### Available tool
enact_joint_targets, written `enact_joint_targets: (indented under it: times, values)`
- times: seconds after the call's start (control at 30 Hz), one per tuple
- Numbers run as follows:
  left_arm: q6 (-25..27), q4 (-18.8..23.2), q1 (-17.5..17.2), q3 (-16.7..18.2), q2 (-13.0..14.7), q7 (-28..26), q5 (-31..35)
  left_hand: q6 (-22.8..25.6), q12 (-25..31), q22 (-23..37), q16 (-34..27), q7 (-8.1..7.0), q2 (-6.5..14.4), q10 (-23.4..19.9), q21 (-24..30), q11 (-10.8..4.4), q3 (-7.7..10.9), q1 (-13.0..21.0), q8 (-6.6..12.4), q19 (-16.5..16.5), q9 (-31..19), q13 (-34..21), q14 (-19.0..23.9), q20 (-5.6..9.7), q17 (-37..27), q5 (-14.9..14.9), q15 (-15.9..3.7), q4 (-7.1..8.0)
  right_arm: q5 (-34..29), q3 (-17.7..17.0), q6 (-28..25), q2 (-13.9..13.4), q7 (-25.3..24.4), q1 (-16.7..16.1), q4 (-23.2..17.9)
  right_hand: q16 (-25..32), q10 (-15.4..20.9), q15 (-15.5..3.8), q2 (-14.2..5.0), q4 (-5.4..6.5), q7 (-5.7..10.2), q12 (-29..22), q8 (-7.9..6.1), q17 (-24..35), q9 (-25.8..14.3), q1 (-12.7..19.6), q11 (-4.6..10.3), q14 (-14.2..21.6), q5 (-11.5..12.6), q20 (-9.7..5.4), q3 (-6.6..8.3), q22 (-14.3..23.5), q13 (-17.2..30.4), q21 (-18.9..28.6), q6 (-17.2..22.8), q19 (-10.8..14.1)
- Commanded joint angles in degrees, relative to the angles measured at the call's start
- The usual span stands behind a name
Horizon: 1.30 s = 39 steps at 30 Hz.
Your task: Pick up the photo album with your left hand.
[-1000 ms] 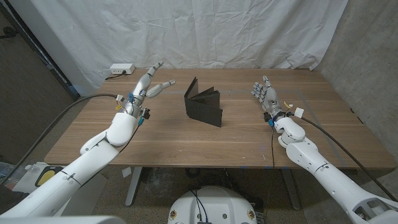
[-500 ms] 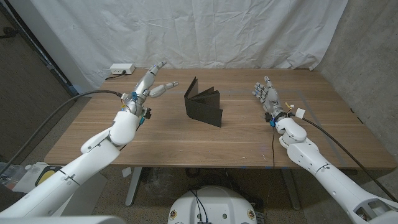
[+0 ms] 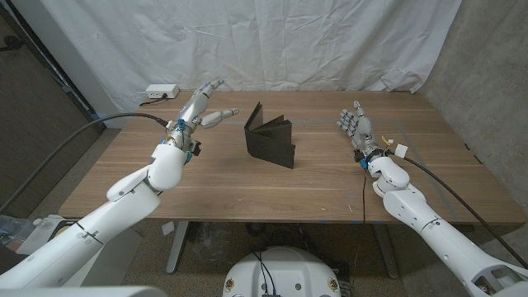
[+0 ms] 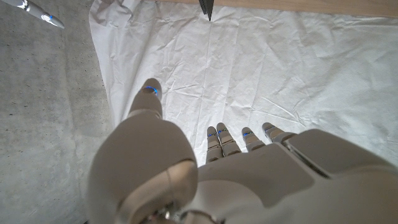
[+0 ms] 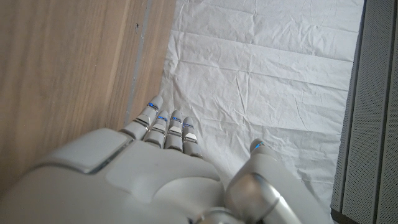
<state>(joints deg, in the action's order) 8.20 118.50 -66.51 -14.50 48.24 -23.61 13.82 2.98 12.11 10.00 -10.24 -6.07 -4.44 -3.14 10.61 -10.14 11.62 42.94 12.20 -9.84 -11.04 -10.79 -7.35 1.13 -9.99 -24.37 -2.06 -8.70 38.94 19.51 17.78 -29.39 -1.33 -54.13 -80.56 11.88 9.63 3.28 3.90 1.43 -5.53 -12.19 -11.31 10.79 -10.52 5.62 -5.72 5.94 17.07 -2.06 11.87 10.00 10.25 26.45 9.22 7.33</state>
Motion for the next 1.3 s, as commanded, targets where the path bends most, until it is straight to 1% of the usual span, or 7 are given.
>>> enact_joint_targets:
  times: [0.03, 0.23, 0.43, 0.83, 0.87, 1.13, 1.3]
  values:
    - [4.89, 2.79, -0.90, 0.85, 2.45, 1.40, 2.35, -0.12, 0.19, 0.32, -0.27, -0.53, -0.23, -0.64, 0.44, -0.41, -0.26, 0.81, 0.17, -4.34, -0.09, -0.19, -0.67, -0.41, -0.24, 0.04, -3.44, 0.14, -0.30, -0.27, -0.23, -0.15, -1.28, -0.35, -1.14, 0.10, 0.45, -0.06, -0.05, 0.04, -0.06, 0.06, -0.10, 0.34, -0.29, 0.30, 0.16, 0.46, -0.21, -1.00, -0.08, 0.23, 0.16, -0.28, 0.59, 0.69]
    - [6.65, 3.49, -0.35, 0.64, 3.71, 2.89, 3.14, 0.01, 0.16, 0.32, -0.34, -0.62, -0.27, -0.66, 0.51, -0.35, -0.31, 0.98, 0.19, -4.23, -0.10, -0.19, -0.57, -0.55, -0.24, 0.03, -3.49, 0.16, -0.53, -0.19, -0.44, 0.01, -1.88, -0.30, -1.60, 0.07, 0.42, 0.01, -0.10, 0.02, -0.10, 0.09, -0.10, 0.35, -0.29, 0.32, 0.09, 0.45, -0.23, -0.93, -0.11, 0.24, 0.16, -0.41, 0.62, 0.67]
    - [9.45, 4.86, 0.66, -0.43, 5.34, 4.66, 5.37, 0.01, 0.19, 0.32, -0.37, -0.81, -0.32, -0.84, 0.62, -0.45, -0.36, 1.23, 0.15, -4.01, -0.10, -0.20, -0.54, -0.88, -0.23, 0.01, -3.63, 0.16, -0.53, -0.22, -0.40, 0.24, -2.36, -0.49, -2.06, 0.02, 0.43, 0.02, -0.16, 0.01, -0.02, 0.10, -0.12, 0.37, -0.29, 0.34, 0.07, 0.41, -0.26, -0.91, -0.14, 0.25, 0.17, -0.54, 0.69, 0.68]
    - [13.55, 7.07, 0.99, -1.11, 8.02, 7.65, 7.44, -0.16, 0.13, 0.32, -0.55, -1.36, -0.43, -0.94, 0.93, -0.69, -0.48, 1.90, 0.00, -3.26, -0.12, -0.21, -0.11, -1.41, -0.20, -0.04, -3.81, 0.15, -0.28, -0.32, -0.70, 0.29, -2.87, -1.06, -2.87, -0.02, 0.57, 0.19, -0.27, 0.00, -0.04, 0.08, -0.14, 0.39, -0.30, 0.35, -0.08, 0.48, -0.32, -0.83, -0.22, 0.27, 0.17, -0.81, 0.81, 0.74]
    - [13.68, 7.18, 0.99, -1.15, 8.25, 7.70, 7.69, -0.21, 0.13, 0.32, -0.61, -1.55, -0.46, -1.00, 0.94, -0.95, -0.50, 2.07, -0.03, -3.19, -0.12, -0.21, 0.09, -1.51, -0.20, -0.05, -3.76, 0.13, -0.29, -0.32, -0.73, 0.27, -2.92, -1.10, -2.97, 0.00, 0.56, 0.23, -0.28, 0.00, 0.01, 0.09, -0.13, 0.40, -0.30, 0.35, -0.10, 0.53, -0.33, -0.82, -0.23, 0.27, 0.17, -0.83, 0.78, 0.74]
    - [16.25, 8.93, 1.25, -1.56, 9.62, 9.48, 8.92, 0.64, 0.01, 0.32, -0.59, -2.36, -0.55, -0.88, 1.01, -0.62, -0.59, 2.65, 0.24, -2.89, -0.14, -0.22, 0.19, -1.56, -0.19, -0.10, -3.80, 0.11, -0.37, -0.38, -0.67, 0.20, -3.17, -1.41, -3.58, -0.03, 0.53, 0.24, -0.34, 0.00, -0.05, 0.11, -0.14, 0.42, -0.30, 0.33, -0.03, 0.53, -0.38, -0.84, -0.29, 0.29, 0.18, -0.98, 0.85, 0.78]
    - [17.96, 9.76, 1.81, -2.31, 10.26, 10.58, 10.04, 3.39, -0.13, 0.33, -0.52, -3.54, -0.61, -0.55, 0.98, -0.03, -0.74, 3.26, 1.15, -2.85, -0.15, -0.25, 0.19, -1.67, -0.19, -0.14, -3.76, 0.18, -0.16, -0.48, -0.75, 0.13, -3.10, -1.56, -3.82, -0.04, 0.53, 0.19, -0.37, 0.01, -0.01, 0.12, -0.14, 0.43, -0.30, 0.31, -0.03, 0.55, -0.41, -0.79, -0.33, 0.29, 0.18, -1.10, 0.86, 0.79]
